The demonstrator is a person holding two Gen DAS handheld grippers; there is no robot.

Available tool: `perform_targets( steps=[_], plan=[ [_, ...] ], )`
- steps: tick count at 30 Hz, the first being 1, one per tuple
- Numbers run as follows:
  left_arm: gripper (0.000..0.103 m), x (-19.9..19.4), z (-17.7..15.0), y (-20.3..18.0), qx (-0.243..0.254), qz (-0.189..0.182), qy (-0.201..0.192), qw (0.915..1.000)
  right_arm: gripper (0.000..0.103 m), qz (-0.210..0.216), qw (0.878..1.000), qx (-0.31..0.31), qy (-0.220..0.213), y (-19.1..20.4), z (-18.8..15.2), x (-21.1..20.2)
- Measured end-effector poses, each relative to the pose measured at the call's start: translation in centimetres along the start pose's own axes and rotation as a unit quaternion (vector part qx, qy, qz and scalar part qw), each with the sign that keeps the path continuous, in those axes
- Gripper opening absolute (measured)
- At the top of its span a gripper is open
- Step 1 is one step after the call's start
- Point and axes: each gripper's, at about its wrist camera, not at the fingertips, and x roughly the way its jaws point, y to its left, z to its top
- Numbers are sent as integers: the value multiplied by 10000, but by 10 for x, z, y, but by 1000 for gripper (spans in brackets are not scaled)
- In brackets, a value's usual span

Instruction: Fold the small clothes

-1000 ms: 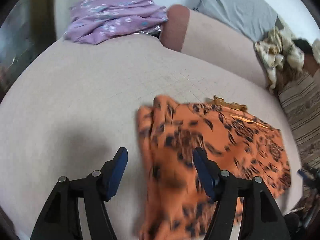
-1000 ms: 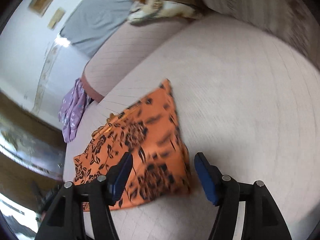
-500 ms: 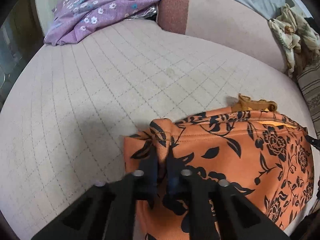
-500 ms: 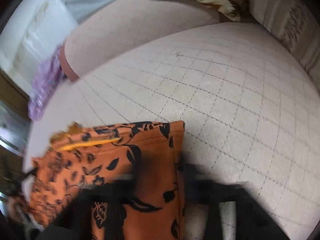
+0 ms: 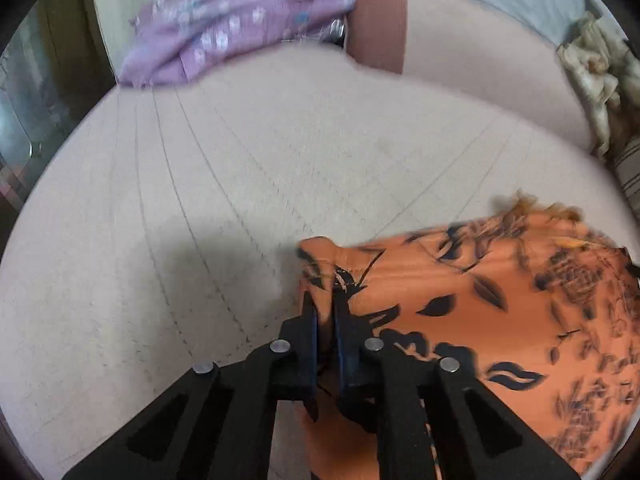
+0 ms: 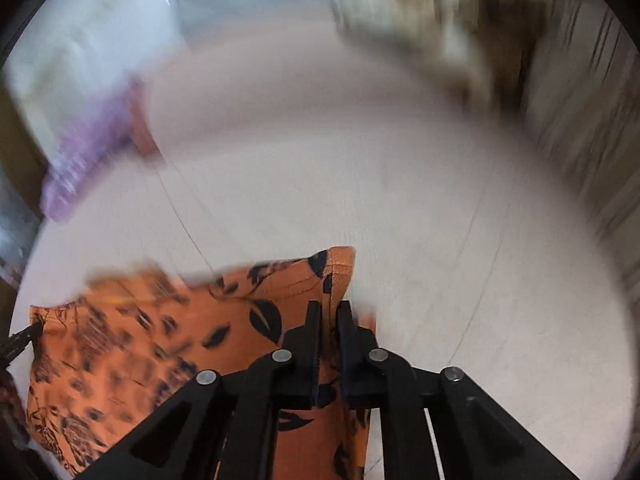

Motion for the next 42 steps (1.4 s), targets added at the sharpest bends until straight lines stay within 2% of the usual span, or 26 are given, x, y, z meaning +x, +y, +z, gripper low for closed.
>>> perform_targets(
  steps=[1,2,3,5,7,9,11,14,15,16,18,19,20,22,23,25,27,28,29,30,31,32,35,38,40,42],
  plan=[
    [16,-8,1,1,-35,-17,-79,10000,14,25,9995,150,272,-7,-7,16],
    [34,-19,2,3,-106,-1,-158,9998,25,58,9998,178,40,-10,-11,12],
    [41,-27,2,4,-158,0,-255,9996,32,45,9994,282,-218,-14,-15,0],
    [46,-56,0,8,-260,6,-554,9981,59,66,9966,593,-563,-24,-23,-27],
    [46,-79,-8,7,-286,-160,-697,9970,59,184,9924,767,-949,-31,-32,-58],
    [46,-102,-21,1,-220,-374,-791,9959,60,767,9872,868,-1095,-29,-44,-89],
    [54,-130,-44,-15,-41,-567,-930,9940,71,1566,9780,907,-1038,-19,-63,-114],
    [69,-142,-79,-35,161,-798,-934,9923,80,3130,9410,1166,-540,0,-113,-121],
    [71,-137,-89,-39,250,-828,-807,9930,80,3309,9349,1218,-392,4,-125,-115],
    [70,-128,-98,-44,349,-789,-639,9942,80,3236,9363,1344,-240,2,-144,-101],
    [70,-93,-117,-49,520,-360,-20,9980,74,2621,9462,1892,154,-20,-176,-64],
    [72,-77,-127,-47,575,-120,275,9979,56,2561,9372,2353,265,-37,-193,-48],
    [72,-82,-132,-44,603,-4,36,9982,59,2715,9233,2715,-1,-51,-203,-56],
    [72,-96,-131,-39,392,-35,-43,9992,76,2609,9260,2714,-282,-51,-206,-84],
    [72,-105,-130,-35,245,-187,-166,9994,80,2610,9290,2562,-562,-46,-207,-103],
    [73,-113,-129,-33,134,-297,-366,9988,83,2927,9255,2297,-714,-39,-206,-118],
    [74,-104,-134,-34,136,-272,-215,9993,84,3279,9183,2155,-531,-28,-210,-111],
    [74,-93,-136,-35,175,-251,0,9995,84,3203,9206,2202,-389,-29,-209,-98],
    [75,-81,-140,-35,210,-165,305,9992,78,2827,9305,2330,-50,-35,-213,-76],
    [75,-79,-142,-32,165,-209,281,9993,73,2564,9317,2565,209,-46,-218,-62],
    [75,-86,-142,-29,64,-238,179,9995,73,2661,9197,2881,169,-54,-222,-62],
    [75,-93,-141,-28,9,-217,120,9997,74,2748,9170,2889,101,-54,-219,-71],
    [75,-117,-130,-29,39,-226,-357,9991,78,2708,9369,2194,-288,-35,-193,-110],
    [75,-120,-121,-35,50,-442,-563,9974,84,3005,9317,1980,-490,-24,-160,-114],
    [77,-106,-119,-39,128,-547,-449,9974,84,3006,9307,2034,-450,-23,-143,-94],
    [77,-84,-128,-41,229,-376,-83,9990,83,2721,9354,2255,-128,-29,-132,-55]
  ],
)
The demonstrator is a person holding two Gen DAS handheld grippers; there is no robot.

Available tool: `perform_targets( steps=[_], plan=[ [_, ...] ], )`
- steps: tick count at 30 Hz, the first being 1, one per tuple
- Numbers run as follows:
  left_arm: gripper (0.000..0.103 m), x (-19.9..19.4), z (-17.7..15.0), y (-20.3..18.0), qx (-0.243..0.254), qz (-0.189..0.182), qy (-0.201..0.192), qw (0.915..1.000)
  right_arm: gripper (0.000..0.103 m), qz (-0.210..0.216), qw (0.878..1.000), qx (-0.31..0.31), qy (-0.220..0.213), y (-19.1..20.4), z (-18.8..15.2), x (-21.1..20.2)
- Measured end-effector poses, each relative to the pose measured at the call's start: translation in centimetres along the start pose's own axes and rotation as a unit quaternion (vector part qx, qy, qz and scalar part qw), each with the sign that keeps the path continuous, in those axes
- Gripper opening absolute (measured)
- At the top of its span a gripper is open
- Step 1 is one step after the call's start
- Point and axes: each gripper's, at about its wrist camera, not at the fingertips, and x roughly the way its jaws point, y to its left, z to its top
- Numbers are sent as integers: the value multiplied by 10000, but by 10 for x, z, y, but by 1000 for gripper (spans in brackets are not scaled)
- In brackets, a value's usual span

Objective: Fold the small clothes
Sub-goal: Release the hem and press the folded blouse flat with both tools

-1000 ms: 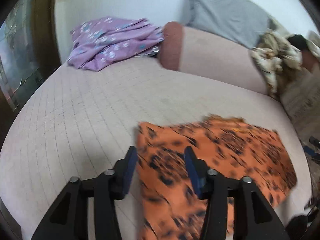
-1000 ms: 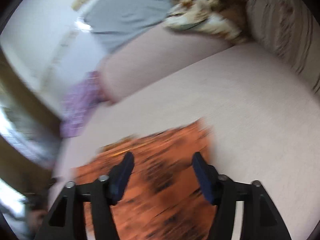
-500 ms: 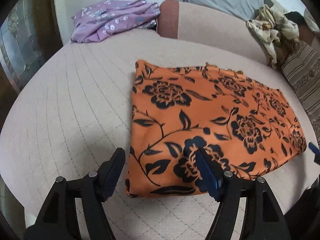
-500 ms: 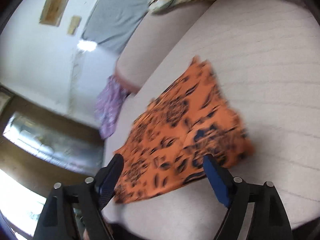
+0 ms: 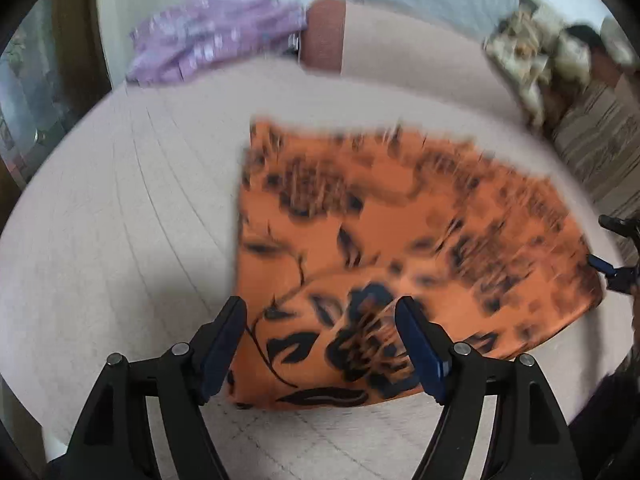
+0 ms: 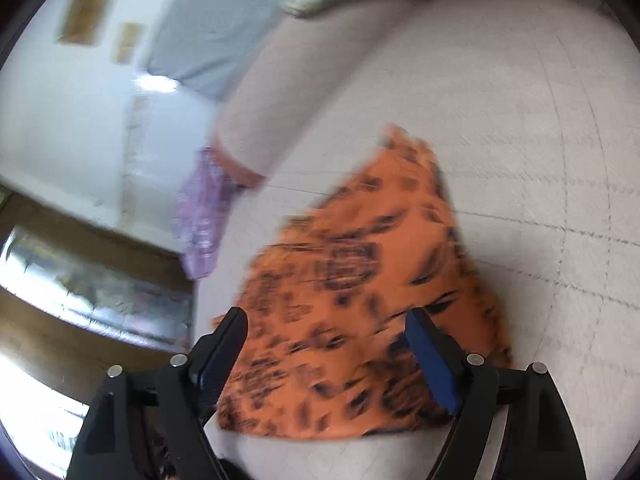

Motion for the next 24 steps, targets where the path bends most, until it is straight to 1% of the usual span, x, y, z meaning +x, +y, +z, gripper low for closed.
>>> perform_targets(
  steps=[1,2,3,5,6,7,8,9,10,11,12,13,14,15,16,17,18,19,20,21,22,23,24],
  plan=[
    [79,12,-5,0,88,229,293,9993,73,-478,9984,290,103,-19,3,10],
    [79,9,-6,4,38,138,206,9997,73,-391,9977,540,72,-26,5,10],
    [79,5,-4,6,-36,87,149,9998,74,-378,9979,521,11,-21,6,5],
    [78,-7,6,8,-118,78,-11,9999,76,-469,9988,54,-139,8,14,-3],
    [78,-12,14,7,-74,37,-163,9998,76,-381,9987,-228,-238,26,20,-6],
    [78,-16,24,5,-37,-33,-326,9995,77,-219,9988,-365,-247,37,28,-3],
    [79,-16,33,4,-40,-126,-435,9990,81,30,9989,-444,-176,47,39,4],
    [80,-11,40,2,-39,-197,-457,9988,83,198,9986,-474,-83,51,49,14],
    [82,-1,46,2,-28,-208,-393,9990,84,254,9985,-482,-6,51,58,25],
    [82,18,48,1,-11,-107,-137,9998,84,203,9987,-437,174,44,68,44],
    [82,34,48,2,9,-11,137,9999,84,59,9987,-387,312,34,75,58],
    [85,50,46,5,-27,22,446,9990,79,-464,9980,-174,389,11,83,74],
    [85,45,48,10,-194,-92,280,9994,72,-544,9979,244,246,-10,88,77],
    [85,41,51,12,-253,-122,240,9993,72,-398,9977,539,66,-16,90,71],
    [85,29,57,17,-276,-180,60,9994,74,-367,9966,710,-198,-13,91,60],
    [85,22,64,19,-256,-191,-162,9994,78,-468,9968,495,-422,1,92,51],
    [85,20,70,22,-257,-181,-296,9991,79,-374,9979,239,-465,14,94,48],
    [85,19,80,27,-324,-147,-454,9983,79,-159,9992,89,-358,24,95,51],
    [85,24,88,31,-406,-133,-490,9979,80,77,9998,4,-182,30,98,57],
    [85,38,100,38,-591,-215,-346,9974,80,290,9995,-118,34,36,103,67],
    [85,50,106,45,-769,-243,-212,9965,80,159,9996,-212,75,35,106,75],
    [85,69,115,54,-980,-48,17,9952,80,-373,9990,-229,58,25,111,84],
    [85,86,119,62,-1083,284,323,9932,74,-810,9967,-102,28,12,115,85]
  ],
)
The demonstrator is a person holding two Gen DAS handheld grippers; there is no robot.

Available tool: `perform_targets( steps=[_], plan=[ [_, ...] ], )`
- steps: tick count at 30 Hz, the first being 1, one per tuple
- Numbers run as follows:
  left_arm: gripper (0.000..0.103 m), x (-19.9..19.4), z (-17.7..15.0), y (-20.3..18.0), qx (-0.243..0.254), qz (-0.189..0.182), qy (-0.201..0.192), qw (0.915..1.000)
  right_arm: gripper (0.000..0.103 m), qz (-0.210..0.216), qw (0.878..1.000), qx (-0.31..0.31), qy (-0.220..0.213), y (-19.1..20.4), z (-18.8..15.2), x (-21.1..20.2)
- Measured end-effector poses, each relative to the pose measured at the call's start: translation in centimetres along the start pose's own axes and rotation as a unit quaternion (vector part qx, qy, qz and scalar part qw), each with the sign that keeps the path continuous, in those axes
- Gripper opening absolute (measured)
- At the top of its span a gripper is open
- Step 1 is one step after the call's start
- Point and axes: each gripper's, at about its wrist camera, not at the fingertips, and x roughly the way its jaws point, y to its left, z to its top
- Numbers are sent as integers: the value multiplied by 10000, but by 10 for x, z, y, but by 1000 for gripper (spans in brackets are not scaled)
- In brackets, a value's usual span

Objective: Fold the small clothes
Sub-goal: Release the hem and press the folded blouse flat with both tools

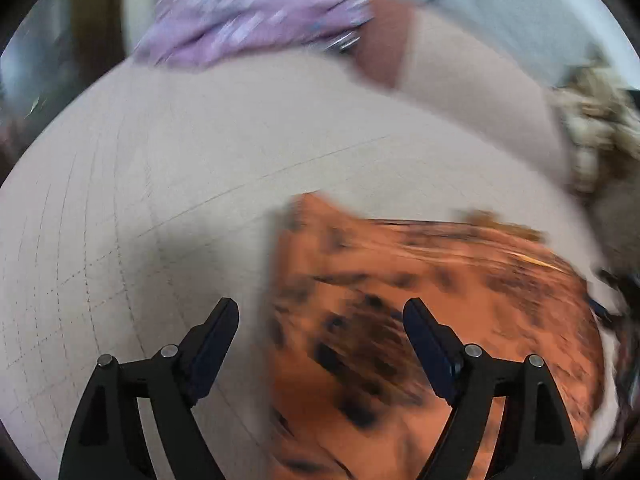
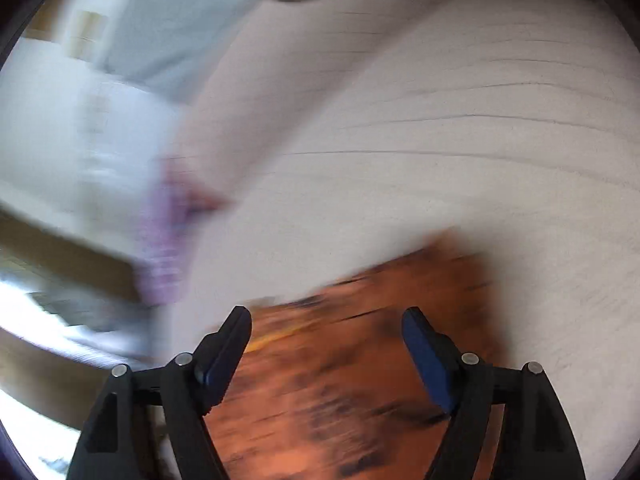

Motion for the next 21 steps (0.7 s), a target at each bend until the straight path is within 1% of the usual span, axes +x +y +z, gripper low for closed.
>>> perform_targets(
  steps=[1,2,3,4,5,6,8,9,11,13,14,15,16,17,18,19,20,21],
  plan=[
    [87,9,4,7,-112,152,137,9997,71,-1,9993,346,-110,-16,0,-1],
    [87,3,8,12,-282,87,2,9996,72,176,9982,510,-266,-19,-2,-10],
    [86,-5,10,13,-355,224,-84,9991,74,144,9983,418,-370,-14,-7,-21],
    [85,-13,11,13,-362,309,-197,9987,75,-22,9991,119,-401,-4,-15,-33],
    [85,-22,10,14,-356,260,-329,9985,76,-73,9992,-102,-373,3,-21,-41],
    [85,-34,8,14,-343,50,-495,9982,76,-15,9990,-297,-338,11,-31,-50],
    [85,-49,0,12,-231,-116,-554,9981,76,181,9975,-657,-206,24,-55,-70],
    [85,-62,-12,9,-77,-152,-593,9981,76,235,9969,-733,-149,26,-67,-75],
    [85,-83,-36,4,172,-268,-713,9970,76,522,9950,-846,77,31,-97,-82],
    [85,-90,-59,-10,496,-393,-724,9954,76,802,9912,-998,348,30,-124,-82],
    [85,-88,-78,-13,731,-232,-644,9950,78,790,9905,-1057,386,24,-137,-79],
    [85,-77,-89,-11,864,58,-457,9952,79,669,9917,-1015,422,12,-145,-70],
    [85,-67,-101,-9,944,354,-189,9947,77,211,9959,-710,519,-10,-149,-63],
    [87,-59,-114,-2,935,424,74,9947,74,53,9978,-389,538,-26,-150,-60],
    [87,-63,-116,3,811,264,27,9963,74,387,9987,-92,314,-38,-151,-72],
    [87,-72,-122,11,637,276,-20,9976,75,339,9991,-26,266,-39,-152,-80],
    [87,-80,-125,15,586,341,-81,9977,77,198,9995,-117,193,-34,-155,-91],
    [87,-86,-127,16,588,328,-158,9976,78,168,9995,-228,131,-30,-157,-96]
  ],
)
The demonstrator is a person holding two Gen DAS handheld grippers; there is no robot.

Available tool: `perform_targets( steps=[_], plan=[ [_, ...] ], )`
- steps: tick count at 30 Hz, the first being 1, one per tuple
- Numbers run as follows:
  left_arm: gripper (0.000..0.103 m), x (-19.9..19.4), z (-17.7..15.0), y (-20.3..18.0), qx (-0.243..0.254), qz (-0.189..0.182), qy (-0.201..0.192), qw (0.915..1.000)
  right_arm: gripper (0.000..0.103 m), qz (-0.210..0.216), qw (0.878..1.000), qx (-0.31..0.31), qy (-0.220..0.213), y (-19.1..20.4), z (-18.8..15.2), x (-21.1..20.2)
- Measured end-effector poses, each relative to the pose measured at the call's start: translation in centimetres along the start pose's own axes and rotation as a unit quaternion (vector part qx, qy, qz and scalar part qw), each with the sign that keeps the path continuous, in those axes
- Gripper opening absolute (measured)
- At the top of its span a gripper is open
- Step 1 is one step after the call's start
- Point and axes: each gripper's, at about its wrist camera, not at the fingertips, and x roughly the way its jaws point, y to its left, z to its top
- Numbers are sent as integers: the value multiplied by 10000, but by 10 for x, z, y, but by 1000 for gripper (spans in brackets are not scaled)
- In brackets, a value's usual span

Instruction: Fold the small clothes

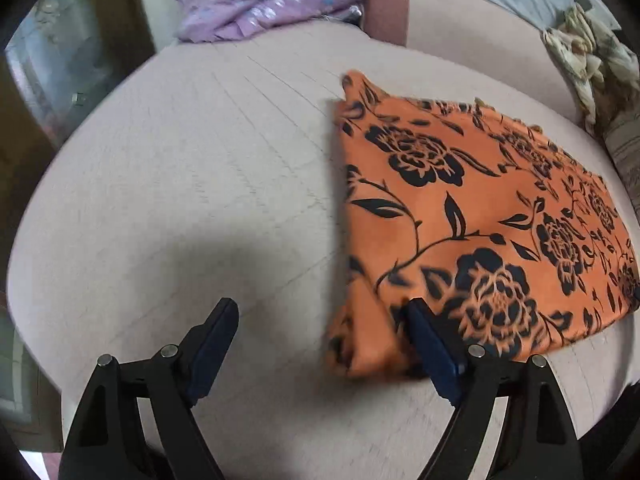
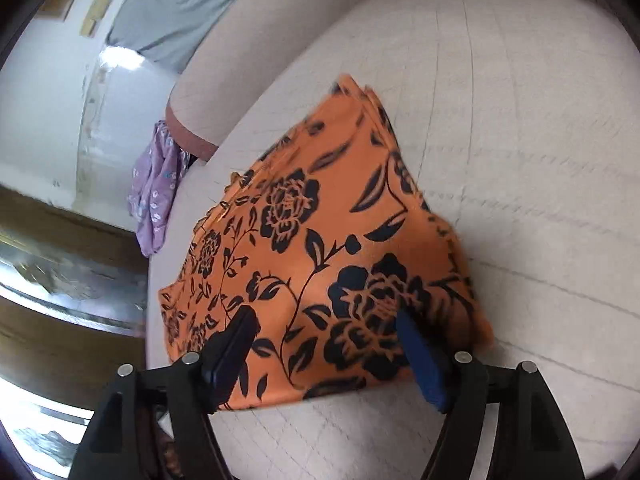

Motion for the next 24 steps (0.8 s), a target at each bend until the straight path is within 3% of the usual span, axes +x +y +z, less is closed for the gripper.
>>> perform_targets(
  steps=[3,6,8,10,14,17,24],
  plan=[
    [87,-3,-13,-1,133,100,80,9998,80,174,9993,-329,35,8,-11,-11],
    [89,-6,-16,9,-96,113,187,9997,79,-105,9998,5,183,-14,-19,4],
    [88,-22,-15,6,-24,254,-48,9997,80,115,9990,430,-69,-23,-25,-15],
    [88,-46,-10,-1,132,413,-569,9974,80,7,9989,352,-299,-19,-30,-35],
    [88,-56,2,-16,129,62,-917,9957,80,320,9945,941,-322,-36,-46,-46],
    [88,-46,8,-42,294,-217,-843,9958,81,371,9901,1318,-313,-49,-50,-36],
    [88,-35,18,-83,320,-436,-887,9946,80,547,9802,1769,-696,-51,-30,-7]
  ],
)
